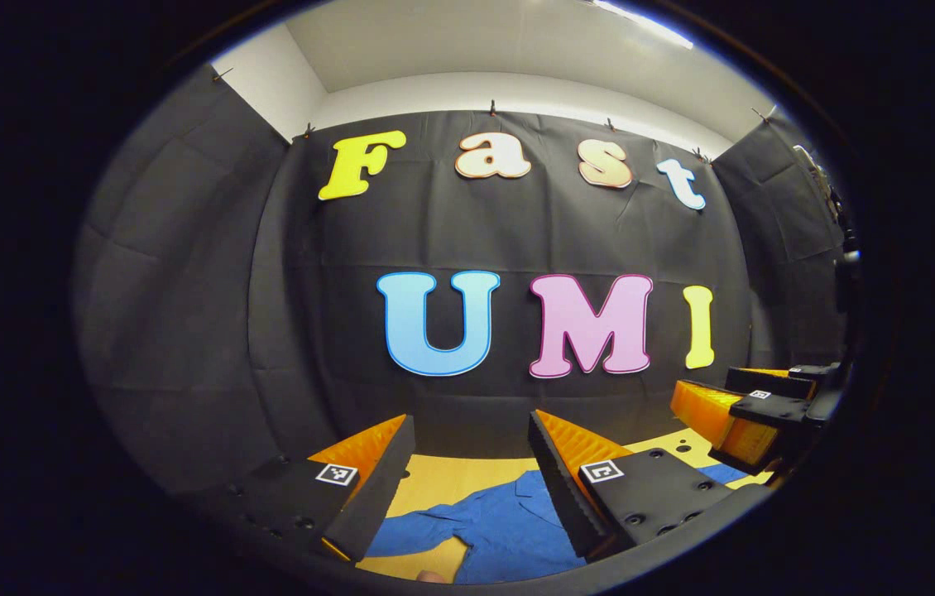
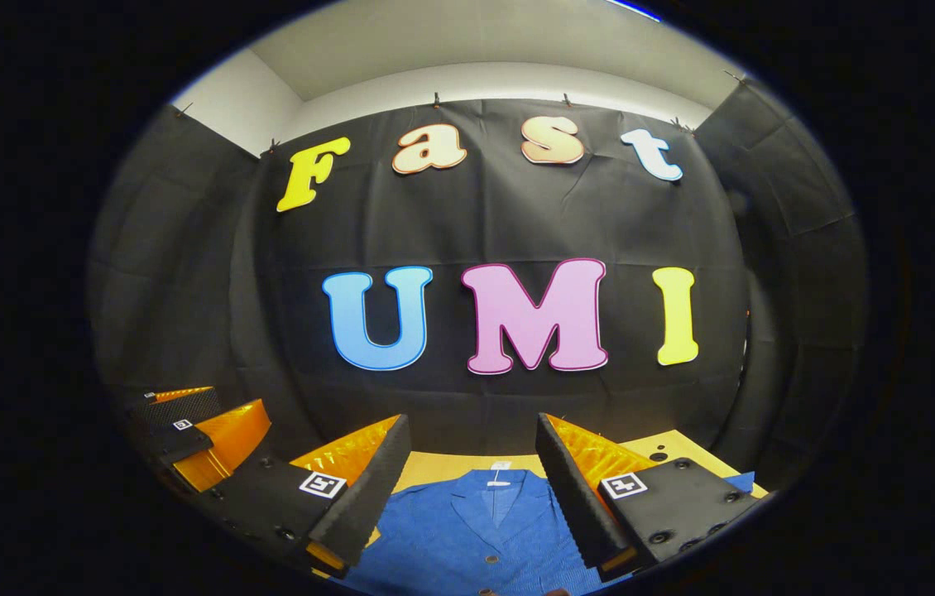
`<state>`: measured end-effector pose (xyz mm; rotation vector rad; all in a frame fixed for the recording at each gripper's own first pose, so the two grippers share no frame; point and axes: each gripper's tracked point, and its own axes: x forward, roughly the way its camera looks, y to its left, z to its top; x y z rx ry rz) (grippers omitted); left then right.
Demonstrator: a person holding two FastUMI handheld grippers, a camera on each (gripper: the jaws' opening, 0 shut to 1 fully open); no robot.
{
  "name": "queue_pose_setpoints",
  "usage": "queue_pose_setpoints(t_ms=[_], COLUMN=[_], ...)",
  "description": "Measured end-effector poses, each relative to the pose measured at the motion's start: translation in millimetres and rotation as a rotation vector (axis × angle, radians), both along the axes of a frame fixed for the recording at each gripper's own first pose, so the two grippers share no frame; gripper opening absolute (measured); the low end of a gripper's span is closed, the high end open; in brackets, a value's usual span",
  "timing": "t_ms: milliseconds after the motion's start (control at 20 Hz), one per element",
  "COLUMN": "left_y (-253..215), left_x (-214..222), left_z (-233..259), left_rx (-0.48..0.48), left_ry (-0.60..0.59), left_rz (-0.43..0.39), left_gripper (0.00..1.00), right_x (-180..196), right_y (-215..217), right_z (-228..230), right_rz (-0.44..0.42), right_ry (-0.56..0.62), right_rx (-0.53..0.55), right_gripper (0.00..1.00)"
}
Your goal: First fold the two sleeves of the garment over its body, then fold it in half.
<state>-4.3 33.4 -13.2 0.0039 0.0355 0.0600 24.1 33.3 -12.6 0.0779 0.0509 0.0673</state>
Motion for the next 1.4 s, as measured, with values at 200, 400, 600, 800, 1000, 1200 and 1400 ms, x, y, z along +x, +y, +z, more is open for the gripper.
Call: queue_pose_setpoints(t_ms=[200, 400, 600, 800, 1000, 1200, 1400], left_y=[-1, -11, -13, -21, -30, -39, -51], left_x=[-5, -4, 7, 22, 30, 39, 53], left_z=[3, 7, 8, 6, -1, -3, -12], left_rx=[-0.007, -0.011, -0.025, 0.008, -0.022, 0.000, -0.007], left_ry=[-0.010, -0.012, -0.003, 0.010, 0.049, 0.058, 0.080], left_rz=[0.001, -0.019, -0.023, -0.052, -0.070, -0.071, -0.076], left_gripper=[0.80, 0.80, 0.80, 0.80, 0.80, 0.80, 0.81], right_x=[-2, 1, 21, 62, 112, 154, 172], right_y=[2, -5, -10, -21, -32, -75, -172], right_z=[-2, 12, 16, 31, 60, 55, 18], right_rz=[0.013, 0.005, 0.002, -0.011, -0.031, -0.112, -0.291], right_ry=[0.005, -0.024, -0.030, -0.042, -0.085, -0.083, -0.006], right_rx=[-0.018, -0.011, -0.051, -0.072, -0.077, -0.099, -0.106], right_gripper=[0.92, 0.92, 0.96, 0.96, 0.92, 0.92, 0.96])
